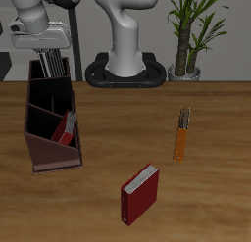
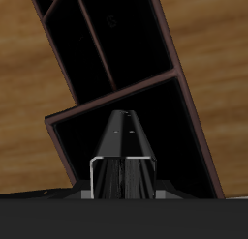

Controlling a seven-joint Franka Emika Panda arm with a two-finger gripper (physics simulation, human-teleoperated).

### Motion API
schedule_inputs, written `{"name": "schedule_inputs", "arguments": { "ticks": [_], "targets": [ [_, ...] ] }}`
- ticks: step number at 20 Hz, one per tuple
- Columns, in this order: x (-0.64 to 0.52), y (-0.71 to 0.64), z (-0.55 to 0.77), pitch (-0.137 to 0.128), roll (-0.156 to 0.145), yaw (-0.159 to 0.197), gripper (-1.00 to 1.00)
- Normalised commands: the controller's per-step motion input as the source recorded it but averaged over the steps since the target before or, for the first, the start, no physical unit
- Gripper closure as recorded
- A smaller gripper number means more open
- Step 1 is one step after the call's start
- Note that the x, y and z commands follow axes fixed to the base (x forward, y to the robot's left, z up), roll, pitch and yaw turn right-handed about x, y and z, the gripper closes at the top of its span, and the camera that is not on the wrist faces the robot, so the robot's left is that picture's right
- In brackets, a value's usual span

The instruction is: Place the left red book into the right desk caddy's left compartment and place the striped book into the right desk caddy's right compartment

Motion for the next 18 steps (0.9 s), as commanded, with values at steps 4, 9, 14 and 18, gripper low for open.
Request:
{"name": "schedule_inputs", "arguments": {
  "ticks": [4, 9, 14, 18],
  "targets": [
    [0.04, -0.03, -0.1, 0.008, -0.034, -0.002, 1.0],
    [0.06, -0.03, -0.03, 0.015, -0.024, -0.01, -1.0],
    [0.03, -0.01, 0.01, 0.007, -0.019, -0.014, -1.0],
    [0.03, 0.0, 0.04, -0.011, -0.007, 0.014, -1.0]
  ]
}}
